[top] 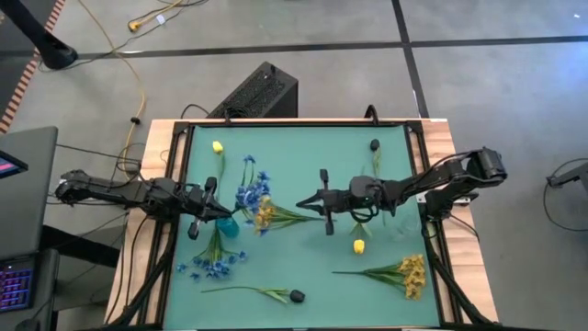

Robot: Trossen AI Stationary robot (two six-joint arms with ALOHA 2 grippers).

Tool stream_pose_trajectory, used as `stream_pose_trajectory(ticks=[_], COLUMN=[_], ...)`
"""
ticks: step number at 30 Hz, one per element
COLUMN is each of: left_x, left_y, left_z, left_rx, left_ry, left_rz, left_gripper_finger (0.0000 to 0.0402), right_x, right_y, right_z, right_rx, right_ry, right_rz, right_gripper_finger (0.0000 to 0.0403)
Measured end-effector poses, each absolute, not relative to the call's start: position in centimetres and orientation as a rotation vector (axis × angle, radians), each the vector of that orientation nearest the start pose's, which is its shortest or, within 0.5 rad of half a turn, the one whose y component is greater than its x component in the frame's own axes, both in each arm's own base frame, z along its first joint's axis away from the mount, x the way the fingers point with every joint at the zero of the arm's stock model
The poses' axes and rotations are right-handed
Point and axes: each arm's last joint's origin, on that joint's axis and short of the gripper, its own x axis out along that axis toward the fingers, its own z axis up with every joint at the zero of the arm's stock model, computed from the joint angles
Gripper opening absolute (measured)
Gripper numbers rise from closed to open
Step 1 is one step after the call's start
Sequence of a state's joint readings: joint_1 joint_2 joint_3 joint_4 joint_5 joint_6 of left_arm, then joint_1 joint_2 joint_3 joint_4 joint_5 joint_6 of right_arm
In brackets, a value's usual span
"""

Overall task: Sort flowers into vase by color
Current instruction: Put the top blue flowers into the blue vase

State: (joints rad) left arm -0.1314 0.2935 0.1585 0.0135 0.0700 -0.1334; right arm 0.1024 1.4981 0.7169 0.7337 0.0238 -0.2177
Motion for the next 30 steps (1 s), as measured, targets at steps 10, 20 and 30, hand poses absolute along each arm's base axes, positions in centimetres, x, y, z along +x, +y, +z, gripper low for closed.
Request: stream_pose_trajectory(ticks=[10,20,30], left_x=[11.3,11.3,11.3], left_y=[-1.7,-1.8,-1.8], left_z=[19.5,19.5,19.5], left_rx=[-0.121,-0.125,-0.133], left_ry=[0.133,0.135,0.133], left_rz=[-0.195,-0.219,-0.219], left_gripper_finger=[0.0,0.0,0.0], right_x=[38.6,43.0,46.3], right_y=[4.4,3.1,2.6], right_z=[22.2,23.5,22.2], right_rx=[-0.243,-0.131,-0.069], right_ry=[0.023,-0.043,-0.039], right_rz=[0.119,0.146,0.182], right_gripper_finger=[0.0064,0.0238,0.031])
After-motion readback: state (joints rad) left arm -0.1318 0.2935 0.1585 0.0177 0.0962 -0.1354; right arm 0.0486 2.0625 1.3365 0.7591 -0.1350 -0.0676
